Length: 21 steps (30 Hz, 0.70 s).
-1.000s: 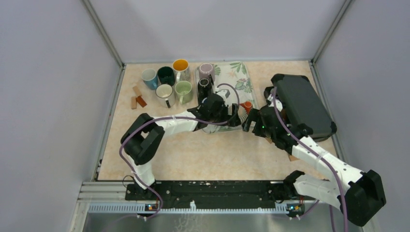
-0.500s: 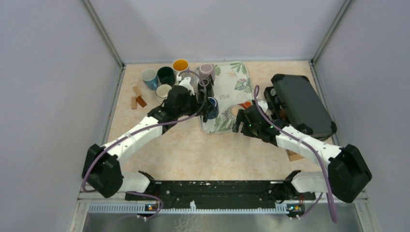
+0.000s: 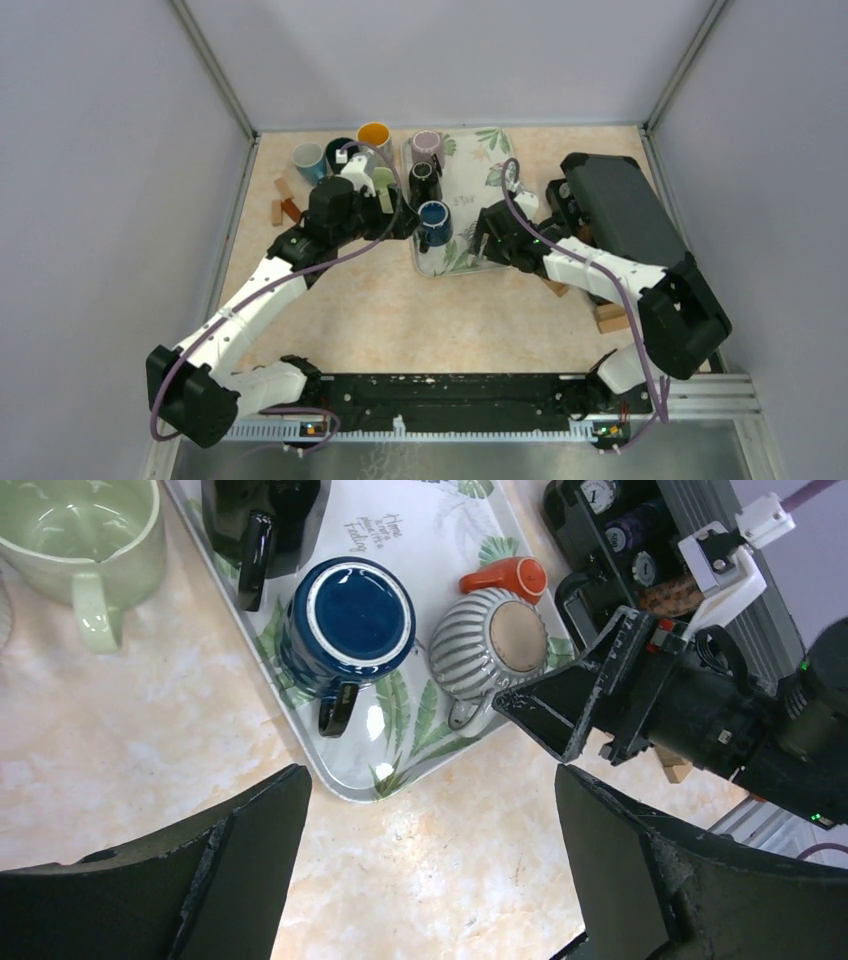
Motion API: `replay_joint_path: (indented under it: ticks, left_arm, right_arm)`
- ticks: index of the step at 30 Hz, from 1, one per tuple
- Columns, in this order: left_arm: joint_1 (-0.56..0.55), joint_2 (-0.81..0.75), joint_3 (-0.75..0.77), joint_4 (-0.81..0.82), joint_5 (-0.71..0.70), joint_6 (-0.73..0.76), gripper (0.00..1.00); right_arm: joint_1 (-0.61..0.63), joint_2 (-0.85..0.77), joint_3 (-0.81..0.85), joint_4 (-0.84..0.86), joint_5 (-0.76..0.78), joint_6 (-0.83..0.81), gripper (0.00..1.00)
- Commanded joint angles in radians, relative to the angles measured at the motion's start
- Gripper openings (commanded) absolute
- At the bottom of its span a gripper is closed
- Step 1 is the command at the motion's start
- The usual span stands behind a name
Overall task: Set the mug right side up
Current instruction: Turn over the cup on the tray.
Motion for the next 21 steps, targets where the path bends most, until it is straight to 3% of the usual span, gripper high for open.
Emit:
replay_joint_path:
  ticks: [1,14,21]
  left_arm:
    - [0.024,-0.035,-0.011,-0.012,0.035,0.045,0.98]
    - [0.052,-0.038,-0.038,0.013,0.071,0.052,0.98]
    - [0.063,-0.026,-0.045,0.027,0.087,0.058,0.98]
  right_arm:
    - [-0.025,0.064,0.075,0.044,-0.016,-0.020,0.80]
    - [-0.158,0.215,0.251,-0.031,-0.048,-0.332,0.79]
    - [-0.109,0.198,0.225,-0.072,-0.061,-0.262,0.84]
